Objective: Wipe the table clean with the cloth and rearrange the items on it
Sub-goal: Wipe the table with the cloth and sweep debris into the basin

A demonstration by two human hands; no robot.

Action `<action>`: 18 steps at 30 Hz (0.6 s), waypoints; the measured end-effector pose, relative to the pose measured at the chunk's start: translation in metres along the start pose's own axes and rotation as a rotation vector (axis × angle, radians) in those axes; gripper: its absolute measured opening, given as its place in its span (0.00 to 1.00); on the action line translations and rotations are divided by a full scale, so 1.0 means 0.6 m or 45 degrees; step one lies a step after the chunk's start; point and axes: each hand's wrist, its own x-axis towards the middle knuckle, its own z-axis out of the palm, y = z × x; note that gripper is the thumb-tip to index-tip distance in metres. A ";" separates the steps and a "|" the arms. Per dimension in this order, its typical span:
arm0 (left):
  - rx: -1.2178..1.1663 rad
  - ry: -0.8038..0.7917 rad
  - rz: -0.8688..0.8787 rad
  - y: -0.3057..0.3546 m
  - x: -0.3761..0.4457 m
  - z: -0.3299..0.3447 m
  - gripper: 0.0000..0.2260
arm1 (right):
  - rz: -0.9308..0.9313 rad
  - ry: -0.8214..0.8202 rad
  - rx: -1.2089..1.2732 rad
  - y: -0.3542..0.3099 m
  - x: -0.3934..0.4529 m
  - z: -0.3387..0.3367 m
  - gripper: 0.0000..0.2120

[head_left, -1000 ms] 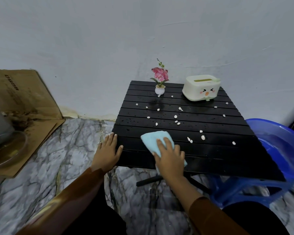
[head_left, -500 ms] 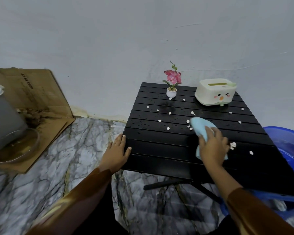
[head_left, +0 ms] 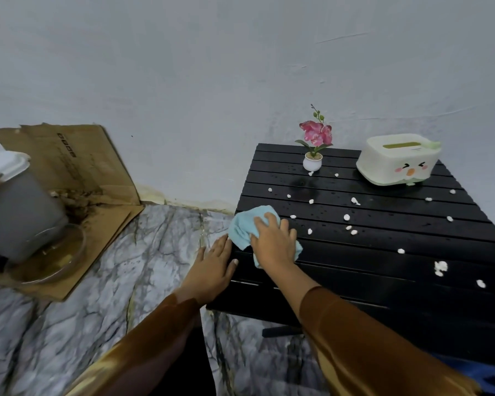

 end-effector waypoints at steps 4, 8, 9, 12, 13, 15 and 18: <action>-0.019 0.002 0.007 -0.002 0.011 -0.004 0.27 | 0.156 0.056 -0.003 0.066 0.027 -0.021 0.21; -0.038 0.007 0.027 -0.001 0.011 -0.007 0.27 | 0.436 0.182 0.059 0.163 0.025 -0.056 0.20; -0.039 0.002 0.028 -0.001 0.011 -0.008 0.27 | 0.527 0.244 0.127 0.183 0.022 -0.068 0.19; -0.024 -0.019 0.036 -0.004 0.016 -0.014 0.27 | 0.653 0.493 0.264 0.205 0.012 -0.107 0.19; -0.019 -0.027 0.038 -0.004 0.017 -0.016 0.27 | 0.624 0.557 0.257 0.199 0.011 -0.117 0.20; -0.016 -0.038 0.041 -0.004 0.020 -0.019 0.28 | 0.494 0.599 0.202 0.168 0.006 -0.126 0.21; -0.021 -0.050 0.047 -0.005 0.022 -0.023 0.28 | 0.237 0.409 0.038 0.110 -0.013 -0.092 0.24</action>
